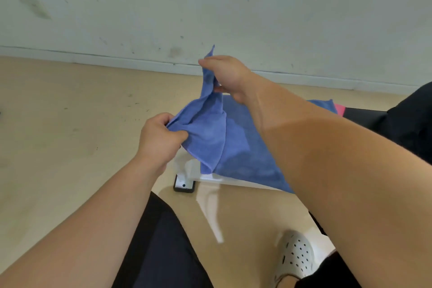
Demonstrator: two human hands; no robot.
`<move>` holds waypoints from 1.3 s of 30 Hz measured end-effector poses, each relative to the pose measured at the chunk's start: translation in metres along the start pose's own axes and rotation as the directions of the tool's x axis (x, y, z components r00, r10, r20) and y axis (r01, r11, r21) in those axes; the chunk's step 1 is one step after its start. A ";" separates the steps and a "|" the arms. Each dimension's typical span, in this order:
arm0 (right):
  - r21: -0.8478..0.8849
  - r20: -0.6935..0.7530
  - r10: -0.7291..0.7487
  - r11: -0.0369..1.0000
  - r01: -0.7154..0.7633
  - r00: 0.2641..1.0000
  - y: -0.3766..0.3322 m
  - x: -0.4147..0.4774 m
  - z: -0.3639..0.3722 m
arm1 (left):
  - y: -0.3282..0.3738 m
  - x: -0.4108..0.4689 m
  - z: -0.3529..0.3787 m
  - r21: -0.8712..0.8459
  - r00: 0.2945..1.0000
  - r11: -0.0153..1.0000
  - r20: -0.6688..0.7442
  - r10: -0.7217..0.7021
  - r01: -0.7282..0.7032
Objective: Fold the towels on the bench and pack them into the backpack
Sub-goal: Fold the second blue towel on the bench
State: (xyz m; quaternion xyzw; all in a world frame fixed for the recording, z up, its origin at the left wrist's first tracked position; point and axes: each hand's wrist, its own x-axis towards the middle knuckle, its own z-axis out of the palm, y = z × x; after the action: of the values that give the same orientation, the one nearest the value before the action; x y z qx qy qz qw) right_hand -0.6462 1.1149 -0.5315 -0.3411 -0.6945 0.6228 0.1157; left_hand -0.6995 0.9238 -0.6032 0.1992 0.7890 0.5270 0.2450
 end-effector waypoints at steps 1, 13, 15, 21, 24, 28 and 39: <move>0.022 0.017 0.013 1.000 -0.013 1.000 -0.008 0.003 0.008 | -0.002 0.001 -0.011 -0.023 0.999 0.999 -0.032 -0.023 0.023; 0.201 -0.025 -0.039 0.979 0.043 0.999 -0.015 0.016 0.040 | -0.019 -0.007 -0.053 -0.196 0.964 0.980 -0.254 -0.081 0.031; 0.167 -0.025 -0.037 0.985 0.040 0.999 -0.010 0.015 0.033 | -0.017 -0.012 -0.042 -0.117 0.986 0.992 -0.167 0.015 -0.035; 0.275 -0.117 -0.013 0.960 0.045 0.993 0.008 -0.004 -0.017 | 0.004 -0.037 0.008 0.055 0.969 0.972 0.112 0.222 -0.229; 0.343 -0.183 -0.024 0.935 0.087 0.983 0.019 -0.022 -0.056 | 0.017 -0.052 0.038 0.106 0.884 0.903 0.279 0.375 -0.416; 0.397 -0.308 0.062 0.915 0.069 0.949 0.048 -0.046 -0.103 | 0.020 -0.067 0.080 0.172 0.698 0.740 0.519 0.493 -0.650; -0.031 -0.296 0.176 0.980 -0.194 0.939 0.126 -0.069 -0.124 | -0.016 -0.070 0.124 0.421 0.667 0.590 0.688 0.287 -0.689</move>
State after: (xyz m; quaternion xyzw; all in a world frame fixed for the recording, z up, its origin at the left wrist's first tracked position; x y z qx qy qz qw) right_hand -0.4811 1.1689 -0.6073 -0.4964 -0.6530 0.5527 0.1474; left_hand -0.5709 0.9686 -0.6463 0.6335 0.7210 0.1834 0.2124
